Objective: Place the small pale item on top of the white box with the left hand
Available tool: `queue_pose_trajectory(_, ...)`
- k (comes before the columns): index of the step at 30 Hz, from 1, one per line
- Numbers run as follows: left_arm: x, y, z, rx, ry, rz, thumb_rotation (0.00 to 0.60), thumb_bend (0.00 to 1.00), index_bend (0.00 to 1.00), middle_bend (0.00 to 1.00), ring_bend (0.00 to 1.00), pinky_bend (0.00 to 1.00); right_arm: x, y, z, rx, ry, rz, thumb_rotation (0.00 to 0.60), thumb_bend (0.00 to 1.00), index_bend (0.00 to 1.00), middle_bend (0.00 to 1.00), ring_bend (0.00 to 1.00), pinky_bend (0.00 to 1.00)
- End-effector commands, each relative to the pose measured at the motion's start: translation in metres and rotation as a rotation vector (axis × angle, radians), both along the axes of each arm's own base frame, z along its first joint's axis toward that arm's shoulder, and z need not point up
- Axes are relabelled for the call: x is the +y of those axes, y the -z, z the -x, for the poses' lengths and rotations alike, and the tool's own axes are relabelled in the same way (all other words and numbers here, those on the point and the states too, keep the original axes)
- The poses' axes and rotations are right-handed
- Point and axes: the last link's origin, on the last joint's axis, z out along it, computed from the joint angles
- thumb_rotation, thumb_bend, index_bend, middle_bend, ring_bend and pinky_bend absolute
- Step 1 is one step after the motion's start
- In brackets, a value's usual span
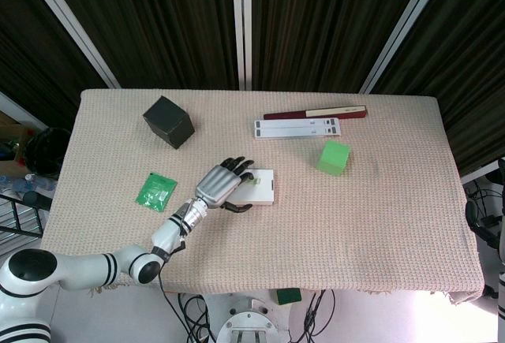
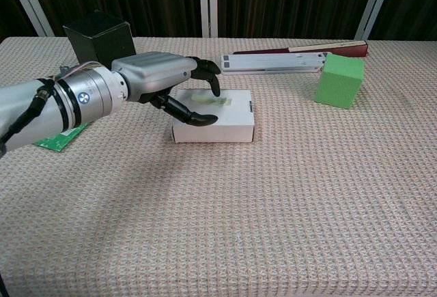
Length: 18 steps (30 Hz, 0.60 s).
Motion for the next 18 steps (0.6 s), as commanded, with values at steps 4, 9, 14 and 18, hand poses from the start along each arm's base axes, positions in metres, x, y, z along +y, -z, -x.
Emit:
queue_pose_trajectory(4,-0.002,0.002,-0.002,-0.015,0.005,0.012,0.244,0.19,0.27,0.04,0.00,0.14,0.000,0.000,0.000,0.002,0.003,-0.001,0.600,0.36,0.00,0.00,0.00,0.00)
queue_pose_trajectory(9,-0.001,0.008,-0.001,-0.008,-0.006,0.021,0.247,0.19,0.24,0.04,0.00,0.14,-0.001,0.002,0.001,0.001,0.006,-0.006,0.600,0.36,0.00,0.00,0.00,0.00)
queue_pose_trajectory(14,-0.001,0.011,-0.003,-0.012,-0.002,0.025,0.243,0.19,0.21,0.04,0.00,0.14,-0.001,0.001,0.002,0.002,0.009,-0.005,0.600,0.36,0.00,0.00,0.00,0.00)
queue_pose_trajectory(18,-0.001,0.012,-0.004,-0.015,0.004,0.027,0.241,0.19,0.20,0.04,0.00,0.14,-0.001,0.001,0.004,0.002,0.013,-0.004,0.600,0.36,0.00,0.00,0.00,0.00)
